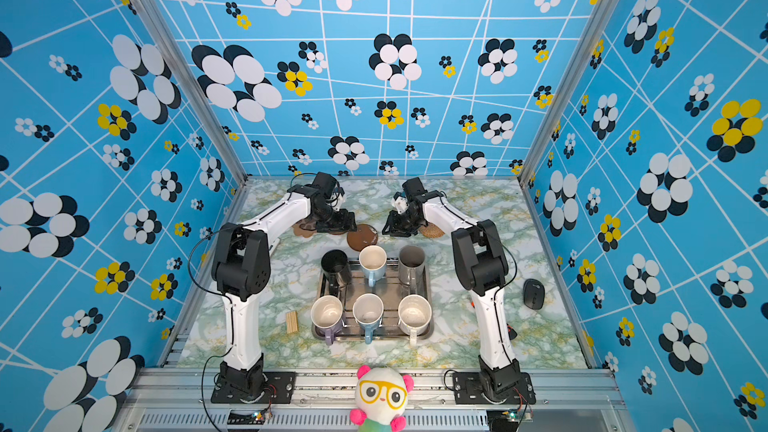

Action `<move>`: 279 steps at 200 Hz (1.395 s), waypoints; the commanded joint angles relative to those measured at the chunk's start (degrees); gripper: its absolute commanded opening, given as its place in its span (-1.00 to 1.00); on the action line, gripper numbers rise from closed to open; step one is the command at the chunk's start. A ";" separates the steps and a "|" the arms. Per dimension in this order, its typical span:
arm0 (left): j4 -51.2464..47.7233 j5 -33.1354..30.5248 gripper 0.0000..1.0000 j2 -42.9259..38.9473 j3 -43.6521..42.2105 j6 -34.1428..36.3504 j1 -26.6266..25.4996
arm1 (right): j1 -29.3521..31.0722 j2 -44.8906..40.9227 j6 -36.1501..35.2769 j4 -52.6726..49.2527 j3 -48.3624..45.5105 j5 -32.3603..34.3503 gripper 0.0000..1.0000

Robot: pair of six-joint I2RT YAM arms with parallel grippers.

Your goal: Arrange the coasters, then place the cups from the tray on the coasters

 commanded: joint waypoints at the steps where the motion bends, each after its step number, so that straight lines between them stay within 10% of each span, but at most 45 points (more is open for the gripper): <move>1: 0.44 -0.40 0.67 -0.42 -2.02 -0.43 -0.54 | 0.38 -1.07 1.45 1.64 -1.42 -2.16 -0.29; 279: 1.56 2.73 0.62 4.78 -3.00 -2.15 -1.62 | 1.36 3.04 1.83 1.18 -1.05 -2.53 -0.22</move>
